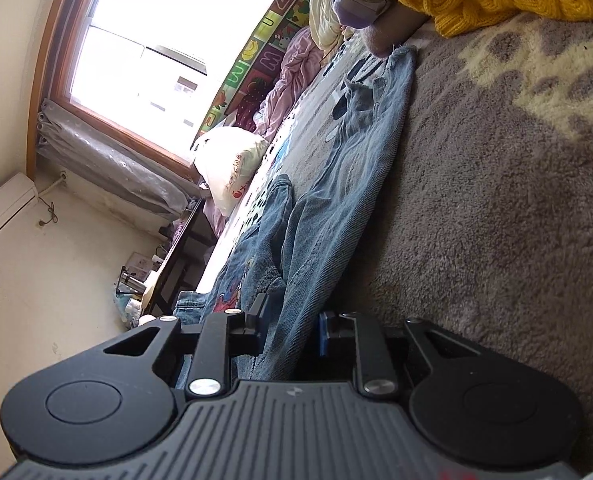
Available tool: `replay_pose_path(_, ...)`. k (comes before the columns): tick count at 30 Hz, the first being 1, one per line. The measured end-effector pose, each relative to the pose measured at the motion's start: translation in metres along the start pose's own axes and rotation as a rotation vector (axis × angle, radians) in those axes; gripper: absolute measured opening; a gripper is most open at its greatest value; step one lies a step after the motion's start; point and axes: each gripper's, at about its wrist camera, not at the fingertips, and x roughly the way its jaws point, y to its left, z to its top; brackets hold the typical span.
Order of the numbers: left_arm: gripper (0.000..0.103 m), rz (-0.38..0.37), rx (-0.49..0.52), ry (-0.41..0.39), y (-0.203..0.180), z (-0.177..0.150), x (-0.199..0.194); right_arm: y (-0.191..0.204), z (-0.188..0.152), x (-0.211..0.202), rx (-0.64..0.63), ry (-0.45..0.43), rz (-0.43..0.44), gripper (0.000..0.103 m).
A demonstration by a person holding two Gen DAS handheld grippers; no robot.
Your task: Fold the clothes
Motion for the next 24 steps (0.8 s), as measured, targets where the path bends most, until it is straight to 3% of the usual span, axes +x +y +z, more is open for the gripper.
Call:
replay_pose_path(9,0.000,0.023,0.034,-0.089,-0.005,-0.005,-0.027,0.001,-0.001,-0.001,-0.001,0.000,0.009,0.026)
replay_pose_path(12,0.000,0.053,0.053,0.031,0.005,-0.015,0.002,0.003,-0.001,-0.001,-0.007,0.006,0.016,0.030)
replay_pose_path(14,0.002,0.051,-0.053,0.065,0.019,-0.017,0.009,0.005,-0.002,-0.001,-0.014,0.010,0.013,0.031)
replay_pose_path(15,0.005,0.040,-0.093,0.055,0.022,-0.014,0.005,0.006,-0.003,-0.001,-0.016,0.012,0.012,0.031)
replay_pose_path(17,0.038,0.057,-0.107,0.026,0.023,-0.012,0.003,0.007,-0.004,-0.003,-0.018,0.015,0.010,0.032)
replay_pose_path(18,0.038,0.053,-0.124,0.026,0.025,-0.011,0.007,0.010,-0.002,-0.004,-0.018,0.015,0.009,0.032)
replay_pose_path(22,0.033,0.041,-0.144,0.015,0.023,-0.007,0.020,0.018,0.001,-0.006,-0.028,0.015,0.002,0.032)
replay_pose_path(23,0.008,0.043,-0.099,0.004,0.017,-0.005,0.025,0.017,0.001,-0.006,-0.030,0.015,0.002,0.032)
replay_pose_path(24,0.006,0.034,-0.025,-0.040,0.006,-0.002,0.024,0.017,0.001,-0.006,-0.030,0.015,0.002,0.032)
